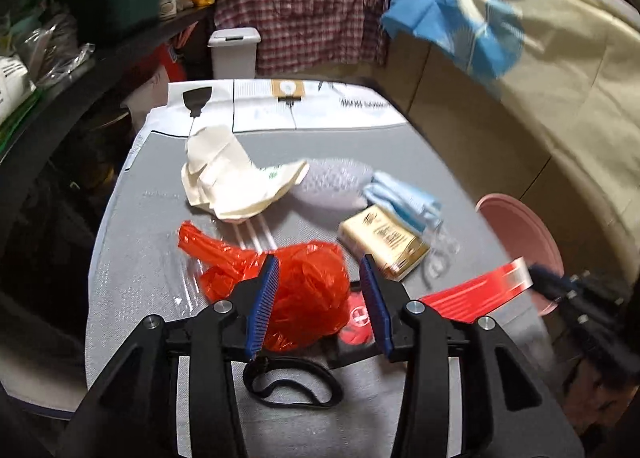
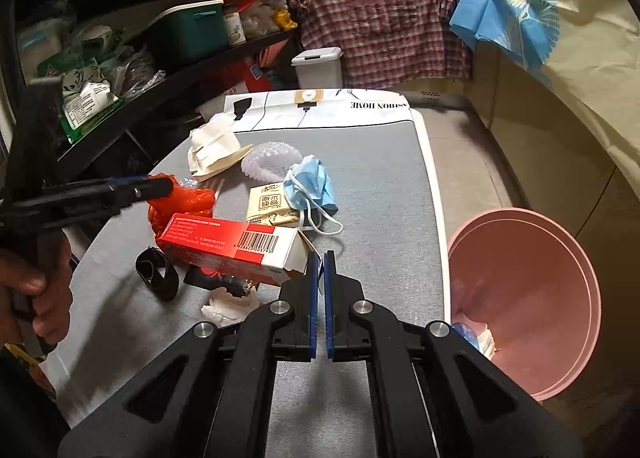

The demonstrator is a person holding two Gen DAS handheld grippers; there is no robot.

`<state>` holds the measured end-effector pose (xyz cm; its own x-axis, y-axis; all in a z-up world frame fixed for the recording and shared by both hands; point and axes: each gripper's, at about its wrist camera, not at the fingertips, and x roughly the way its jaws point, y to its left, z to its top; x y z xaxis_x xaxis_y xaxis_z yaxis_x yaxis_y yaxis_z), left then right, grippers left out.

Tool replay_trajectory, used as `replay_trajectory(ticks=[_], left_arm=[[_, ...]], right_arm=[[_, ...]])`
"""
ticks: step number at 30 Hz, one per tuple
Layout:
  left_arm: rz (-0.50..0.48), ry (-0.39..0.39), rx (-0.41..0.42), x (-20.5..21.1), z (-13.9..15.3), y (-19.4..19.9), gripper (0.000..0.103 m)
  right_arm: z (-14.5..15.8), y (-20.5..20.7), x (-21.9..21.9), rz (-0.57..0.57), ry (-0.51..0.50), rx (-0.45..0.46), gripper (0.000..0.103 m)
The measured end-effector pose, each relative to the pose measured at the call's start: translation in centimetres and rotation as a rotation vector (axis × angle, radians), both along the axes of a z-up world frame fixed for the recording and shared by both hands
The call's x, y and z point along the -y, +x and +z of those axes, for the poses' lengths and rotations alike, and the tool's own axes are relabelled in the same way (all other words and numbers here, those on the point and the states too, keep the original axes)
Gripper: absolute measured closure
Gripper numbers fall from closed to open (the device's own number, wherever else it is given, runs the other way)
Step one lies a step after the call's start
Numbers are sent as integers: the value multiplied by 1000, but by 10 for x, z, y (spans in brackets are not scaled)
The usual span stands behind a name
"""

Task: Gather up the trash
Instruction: 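Grasp the red-and-white box with the right tool while the left tool holds the red bag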

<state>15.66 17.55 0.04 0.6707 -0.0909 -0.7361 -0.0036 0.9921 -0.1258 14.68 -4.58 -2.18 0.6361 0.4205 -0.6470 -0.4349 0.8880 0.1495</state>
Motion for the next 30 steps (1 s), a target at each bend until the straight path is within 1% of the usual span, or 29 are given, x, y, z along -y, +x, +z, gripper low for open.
replay_trajectory(ticks=[1, 2, 4, 13, 24, 30], left_arm=[[-2, 4, -3, 0, -1, 0, 74], [-7, 14, -6, 1, -2, 0, 74], [-8, 41, 3, 4, 0, -2, 83], [-20, 71, 57, 16, 19, -13, 84], [-43, 60, 122, 31, 46, -37, 85], [-48, 52, 145, 38, 57, -49, 85]], right_arm=[[0, 0, 1, -3, -6, 5, 100], [0, 0, 2, -6, -7, 6, 100], [1, 0, 4, -12, -5, 8, 100], [10, -2, 20, -49, 10, 28, 100], [25, -18, 32, -72, 16, 65, 100], [40, -29, 41, -74, 22, 86, 100]])
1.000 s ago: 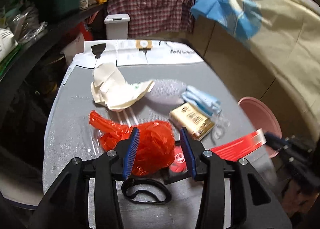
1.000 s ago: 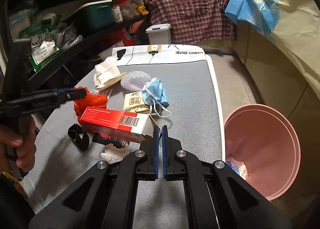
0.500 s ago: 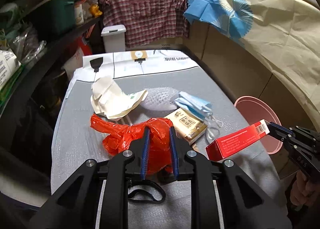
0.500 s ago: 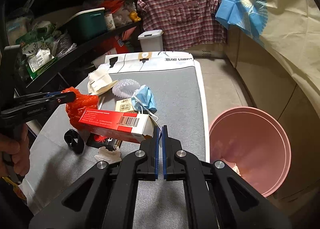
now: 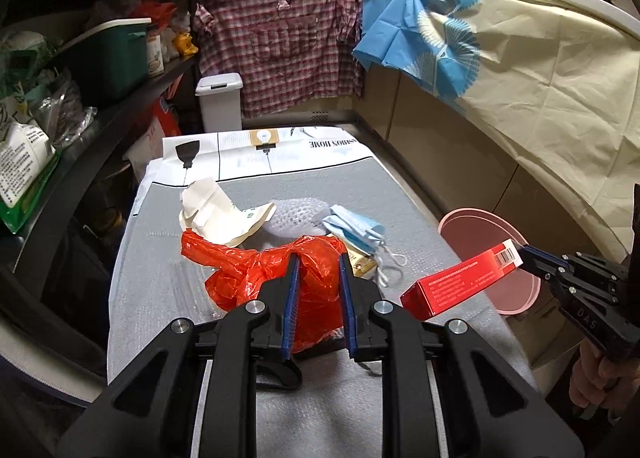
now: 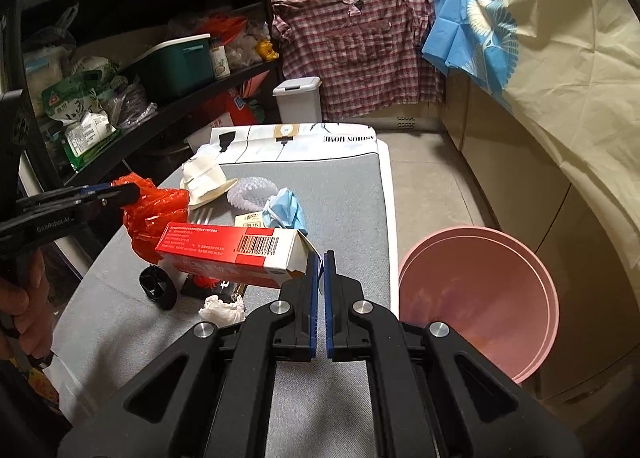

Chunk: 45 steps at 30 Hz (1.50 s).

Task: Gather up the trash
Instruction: 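Grasp the red-and-white box with the right tool while the left tool holds the red bag, then carry the red bag and box over the pink bin and open both tools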

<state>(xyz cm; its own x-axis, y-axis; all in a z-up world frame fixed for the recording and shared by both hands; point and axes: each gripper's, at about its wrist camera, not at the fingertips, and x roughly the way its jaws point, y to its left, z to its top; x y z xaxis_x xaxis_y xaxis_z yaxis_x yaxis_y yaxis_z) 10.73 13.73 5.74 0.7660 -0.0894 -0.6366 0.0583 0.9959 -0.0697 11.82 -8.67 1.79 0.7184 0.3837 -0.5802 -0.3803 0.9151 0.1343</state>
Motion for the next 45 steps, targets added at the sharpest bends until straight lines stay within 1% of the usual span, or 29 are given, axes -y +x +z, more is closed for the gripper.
replay_trajectory(ticks=[4, 10, 16, 19, 27, 32, 39, 41, 45], left_arm=[[-11, -2, 18, 6, 7, -9, 85], [-18, -23, 42, 13, 17, -18, 85], [-21, -68, 48, 21, 21, -21, 85], [-34, -78, 46, 31, 22, -19, 85], [-101, -111, 39, 75, 27, -9, 84], [-125, -132, 37, 105, 28, 5, 85], [-164, -141, 35, 145, 29, 32, 85], [-177, -137, 35, 156, 29, 39, 85], [-194, -136, 26, 175, 28, 54, 84]], right_arm=[[16, -3, 9, -6, -4, 16, 100], [44, -1, 35, -42, -12, 38, 100], [53, 4, 67, -93, -21, 35, 100], [54, 7, 87, -130, -22, 29, 100], [52, 20, 134, -274, -49, 40, 100], [38, 28, 154, -356, -68, 32, 100], [19, 41, 178, -429, -49, -10, 100], [15, 44, 180, -452, -55, -15, 100], [10, 51, 178, -462, -82, -15, 100]])
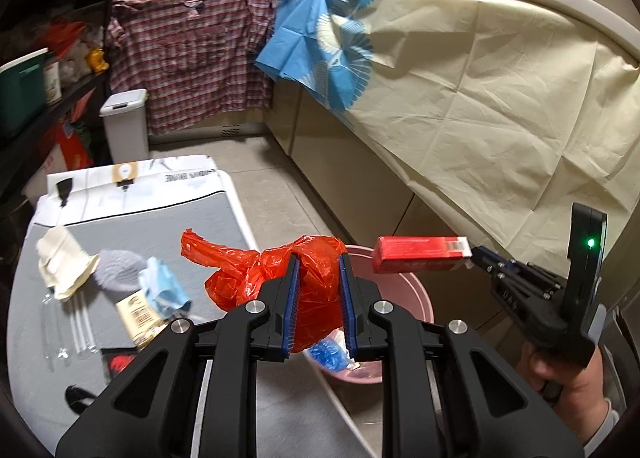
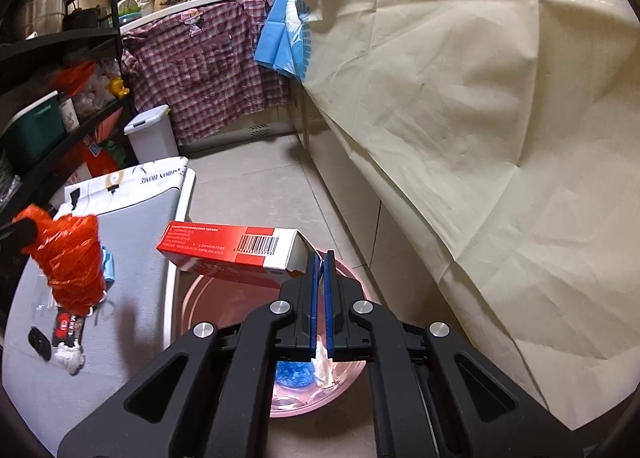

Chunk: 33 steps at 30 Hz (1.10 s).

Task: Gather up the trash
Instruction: 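Carry the red bag and box over the pink bin and open both tools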

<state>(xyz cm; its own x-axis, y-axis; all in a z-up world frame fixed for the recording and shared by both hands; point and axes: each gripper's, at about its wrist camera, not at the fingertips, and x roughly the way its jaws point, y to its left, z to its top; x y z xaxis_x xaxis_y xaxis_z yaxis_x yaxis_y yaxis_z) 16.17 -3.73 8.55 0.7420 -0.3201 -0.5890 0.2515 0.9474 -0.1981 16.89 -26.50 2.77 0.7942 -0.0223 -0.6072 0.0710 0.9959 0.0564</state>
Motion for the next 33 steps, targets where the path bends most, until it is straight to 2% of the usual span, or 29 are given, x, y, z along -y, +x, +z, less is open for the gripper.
replay_trajectory(ticks=[20, 24, 28, 33], left_arm=[[-80, 14, -45, 53, -14, 47, 84], [-100, 11, -37, 59, -10, 49, 78], [-110, -6, -24, 59, -6, 47, 77], [-117, 1, -20, 56, -5, 41, 77]], right_arm=[[-25, 23, -1, -30, -78, -92, 100], [-29, 29, -7, -10, -92, -115, 96], [-28, 32, -11, 0, -102, -113, 94], [-25, 28, -8, -2, -84, -92, 88]])
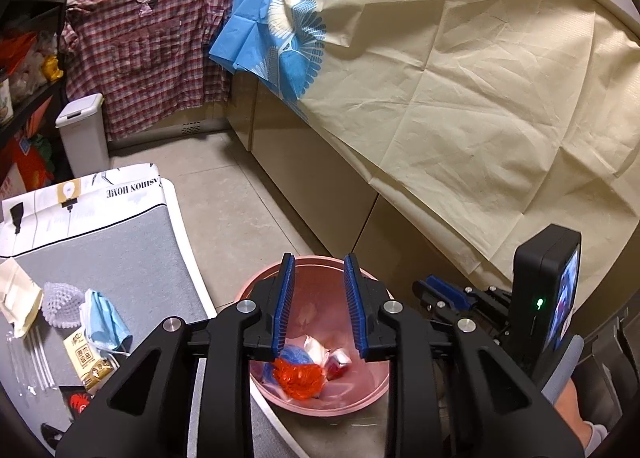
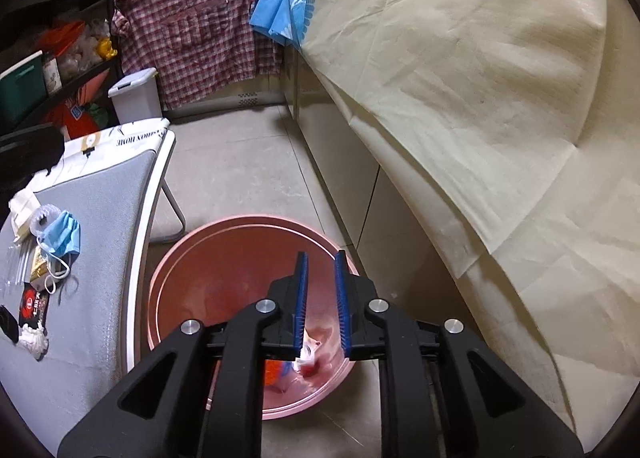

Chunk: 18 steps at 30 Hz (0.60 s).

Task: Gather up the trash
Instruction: 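Carry the red bag and box over the pink bin and open both tools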

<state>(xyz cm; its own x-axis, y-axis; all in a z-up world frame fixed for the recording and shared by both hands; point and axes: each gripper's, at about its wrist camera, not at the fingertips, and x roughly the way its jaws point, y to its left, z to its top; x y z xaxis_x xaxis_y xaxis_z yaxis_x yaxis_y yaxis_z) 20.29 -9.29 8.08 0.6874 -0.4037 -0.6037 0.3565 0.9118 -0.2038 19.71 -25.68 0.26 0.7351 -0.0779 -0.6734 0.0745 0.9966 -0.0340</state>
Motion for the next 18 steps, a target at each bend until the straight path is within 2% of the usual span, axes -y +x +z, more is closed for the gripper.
replay_trajectory(ticks=[6, 10, 18], left_arm=[[3, 3, 3, -8, 1, -10, 78], [7, 10, 11, -15, 4, -20, 78], [34, 16, 26, -42, 13, -45, 78]], right_arm=[[8, -9, 1, 22, 50, 64, 86], [19, -18, 2, 42, 115, 128, 81], [34, -33, -14, 110, 132, 202, 79]])
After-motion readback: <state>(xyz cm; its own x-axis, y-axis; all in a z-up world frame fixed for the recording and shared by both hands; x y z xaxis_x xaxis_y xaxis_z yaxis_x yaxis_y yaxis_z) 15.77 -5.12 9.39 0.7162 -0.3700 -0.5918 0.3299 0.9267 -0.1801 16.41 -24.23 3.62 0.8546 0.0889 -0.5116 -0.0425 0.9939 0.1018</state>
